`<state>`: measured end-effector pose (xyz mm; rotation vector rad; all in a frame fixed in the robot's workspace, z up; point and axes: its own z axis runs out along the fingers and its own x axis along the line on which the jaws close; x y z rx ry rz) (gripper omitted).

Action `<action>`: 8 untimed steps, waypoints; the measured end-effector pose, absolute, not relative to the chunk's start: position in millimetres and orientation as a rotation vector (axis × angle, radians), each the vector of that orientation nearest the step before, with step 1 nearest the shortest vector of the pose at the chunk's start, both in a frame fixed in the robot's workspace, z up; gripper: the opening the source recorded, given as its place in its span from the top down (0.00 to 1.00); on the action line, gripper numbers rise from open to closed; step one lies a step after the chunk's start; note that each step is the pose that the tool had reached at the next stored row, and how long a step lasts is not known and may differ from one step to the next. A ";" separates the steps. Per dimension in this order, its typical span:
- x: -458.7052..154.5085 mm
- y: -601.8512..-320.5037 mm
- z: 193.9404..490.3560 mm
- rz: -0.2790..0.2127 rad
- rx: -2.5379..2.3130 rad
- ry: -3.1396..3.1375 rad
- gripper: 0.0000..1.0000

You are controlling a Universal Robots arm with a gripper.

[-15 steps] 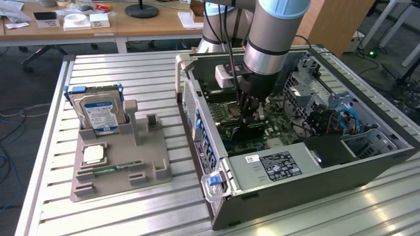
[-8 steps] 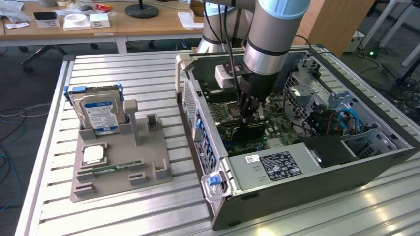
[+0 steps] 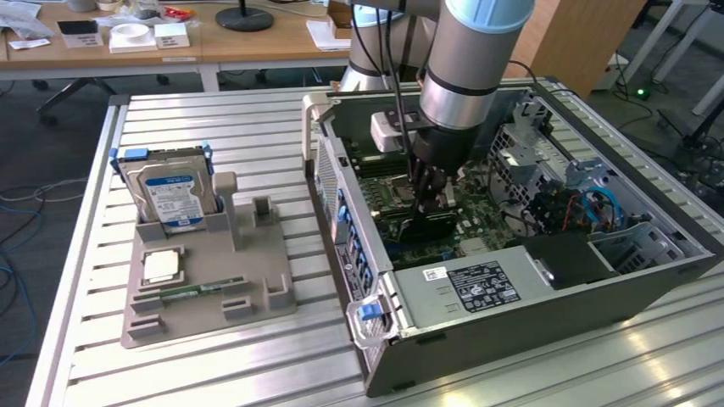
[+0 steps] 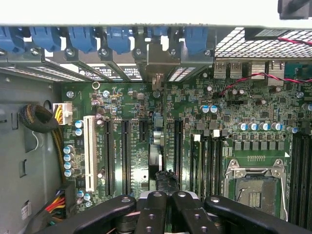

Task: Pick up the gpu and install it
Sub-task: 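Press down on the gpu until it lock into place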

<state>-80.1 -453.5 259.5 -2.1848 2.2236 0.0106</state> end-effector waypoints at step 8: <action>-80.1 -455.0 259.3 0.011 -2.184 2.223 0.89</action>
